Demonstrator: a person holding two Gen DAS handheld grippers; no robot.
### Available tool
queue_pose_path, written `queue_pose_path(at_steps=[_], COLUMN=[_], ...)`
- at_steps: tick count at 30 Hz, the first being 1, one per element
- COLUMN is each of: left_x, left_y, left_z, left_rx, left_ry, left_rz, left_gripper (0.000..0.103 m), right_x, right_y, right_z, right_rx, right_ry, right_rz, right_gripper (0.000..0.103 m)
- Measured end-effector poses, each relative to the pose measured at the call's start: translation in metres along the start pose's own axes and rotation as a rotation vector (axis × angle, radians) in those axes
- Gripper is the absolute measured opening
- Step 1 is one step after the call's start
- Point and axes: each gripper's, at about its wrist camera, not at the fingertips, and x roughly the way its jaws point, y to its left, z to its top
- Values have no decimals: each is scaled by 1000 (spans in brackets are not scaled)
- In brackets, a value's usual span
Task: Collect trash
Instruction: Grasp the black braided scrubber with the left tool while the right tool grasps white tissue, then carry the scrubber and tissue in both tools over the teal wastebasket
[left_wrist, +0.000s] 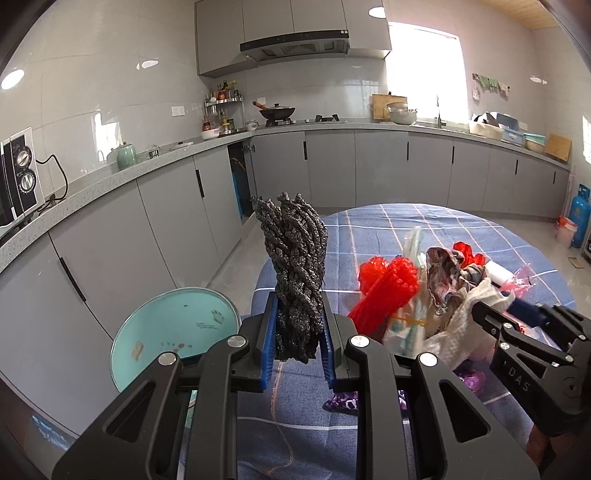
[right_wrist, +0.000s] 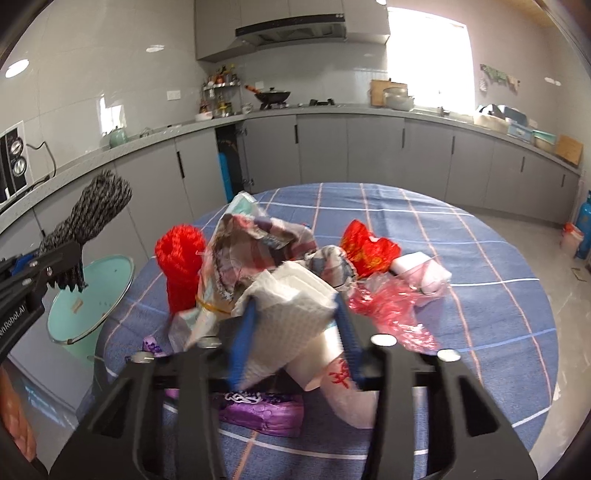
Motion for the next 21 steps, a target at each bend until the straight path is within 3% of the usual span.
queue_pose_path(at_steps=[5, 21], left_x=[-3, -22], left_y=[3, 18], left_z=[2, 9], left_rx=[-1, -11], left_ry=[-4, -40], left_rz=[7, 61], left_gripper=[21, 21], right_x=[-4, -49], right_y=[9, 17], right_z=[-1, 20], right_rx=[-38, -70], right_ry=[-12, -110], right_rz=[7, 32], right_gripper=[9, 7])
